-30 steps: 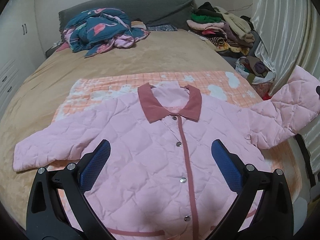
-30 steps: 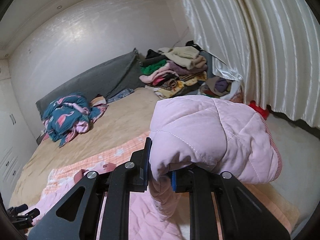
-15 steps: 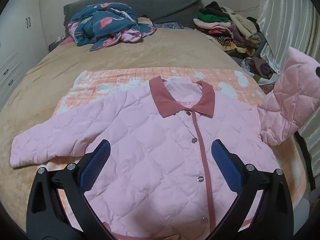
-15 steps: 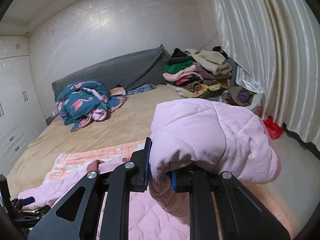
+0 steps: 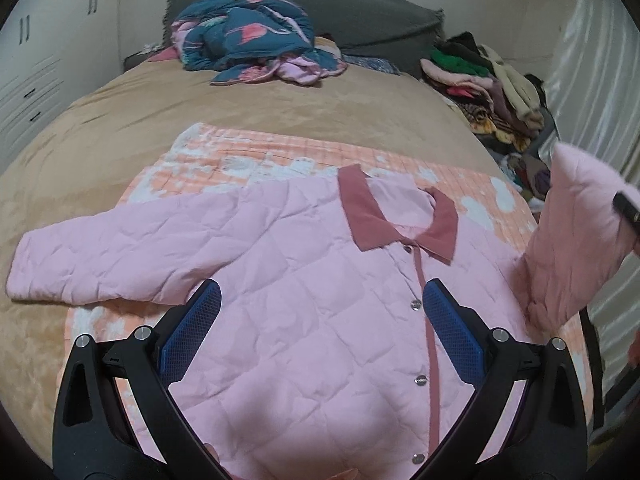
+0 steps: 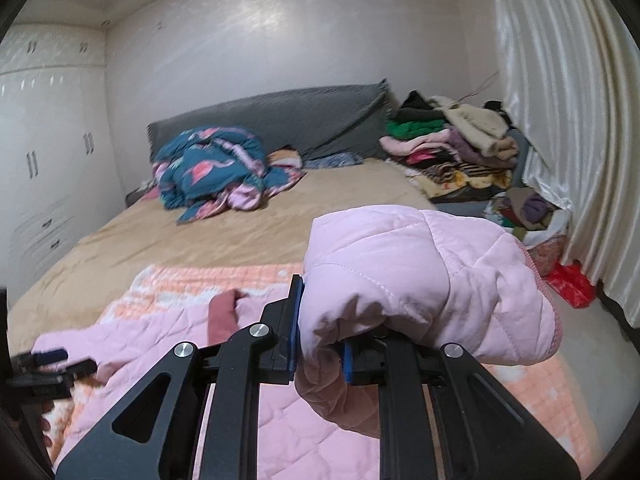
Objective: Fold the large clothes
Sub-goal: 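Grasp the sleeve cuff with the right tool and lift it, then fold the held sleeve across the jacket front with the right tool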
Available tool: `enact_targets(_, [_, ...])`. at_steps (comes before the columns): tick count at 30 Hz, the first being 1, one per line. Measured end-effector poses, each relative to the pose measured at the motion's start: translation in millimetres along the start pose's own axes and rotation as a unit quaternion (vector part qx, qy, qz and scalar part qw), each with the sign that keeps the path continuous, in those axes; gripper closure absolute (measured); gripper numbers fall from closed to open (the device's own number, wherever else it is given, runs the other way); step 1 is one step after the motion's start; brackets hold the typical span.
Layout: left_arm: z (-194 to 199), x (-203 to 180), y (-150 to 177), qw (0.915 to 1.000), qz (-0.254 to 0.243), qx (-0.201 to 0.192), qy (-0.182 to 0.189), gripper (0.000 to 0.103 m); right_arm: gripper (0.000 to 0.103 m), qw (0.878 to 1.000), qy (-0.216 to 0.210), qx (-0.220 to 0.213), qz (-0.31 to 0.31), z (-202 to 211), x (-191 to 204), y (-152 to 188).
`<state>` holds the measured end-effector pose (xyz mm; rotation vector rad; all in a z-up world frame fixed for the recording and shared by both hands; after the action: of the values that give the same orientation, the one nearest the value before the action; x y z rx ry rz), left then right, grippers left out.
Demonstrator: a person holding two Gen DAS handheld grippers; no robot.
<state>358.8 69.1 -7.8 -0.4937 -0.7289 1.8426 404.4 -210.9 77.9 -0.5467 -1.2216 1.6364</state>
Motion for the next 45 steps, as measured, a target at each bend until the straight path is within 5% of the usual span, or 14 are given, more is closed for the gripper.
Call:
enact_targets(17, [-29.9, 24.2, 2.4, 0.999, 0.037, 0.023, -0.001, 0.008, 0.083, 0.988, -0.079, 0.12, -0.048, -110.9, 72.2, 130.3])
enact_targets(19, [-36.8, 20.9, 4.3, 0.9986, 0.041, 0.033, 0.003, 0.008, 0.073, 0.983, -0.092, 0.132, -0.083, -115.0, 71.6, 146.0])
enact_targets(21, [-42.0, 13.3, 8.0, 0.9983, 0.039, 0.042, 0.009, 0.008, 0.045, 0.977, -0.105, 0.136, -0.123, -114.0, 70.6, 162.0])
enact_targets(26, [-49.5, 2.1, 17.8, 0.9982, 0.025, 0.052, 0.014, 0.008, 0.029, 0.969, -0.112, 0.12, -0.186, -90.4, 51.7, 173.9])
enact_targets(29, [-52.3, 2.5, 23.5, 0.9971, 0.033, 0.061, 0.03, 0.008, 0.024, 0.949, -0.142, 0.087, -0.266, -78.8, 31.1, 168.9])
enact_targets(32, [-48.8, 4.7, 25.6, 0.9978, 0.026, 0.055, 0.028, 0.008, 0.025, 0.932, -0.159, 0.058, -0.322, -74.6, 10.9, 160.4])
enact_targets(34, [-48.4, 7.5, 27.1, 0.997, 0.032, 0.061, 0.035, 0.008, 0.038, 0.933, -0.159, 0.043, -0.321, -73.5, 3.8, 150.8])
enact_targets(36, [-48.1, 11.2, 27.4, 0.9961, 0.04, 0.066, 0.044, 0.008, 0.071, 0.939, -0.162, 0.046, -0.302, -76.6, 6.1, 142.2])
enact_targets(45, [-41.3, 29.4, 23.6, 0.9931, 0.075, 0.061, 0.066, 0.008, 0.076, 0.972, -0.169, 0.061, -0.153, -83.7, 67.7, 110.7])
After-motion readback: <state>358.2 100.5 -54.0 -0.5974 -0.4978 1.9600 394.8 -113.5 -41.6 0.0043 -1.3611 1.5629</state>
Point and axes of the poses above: each gripper's, at about its wrist camera, not at the fingertips, and z roughly against the way its jaws point, x to its left, y to its underside, the point moved 7 cm from there along -z, roughly the way its jaws point, and after that the axes turned 13 degrees about -y, right-handed, at the moved point
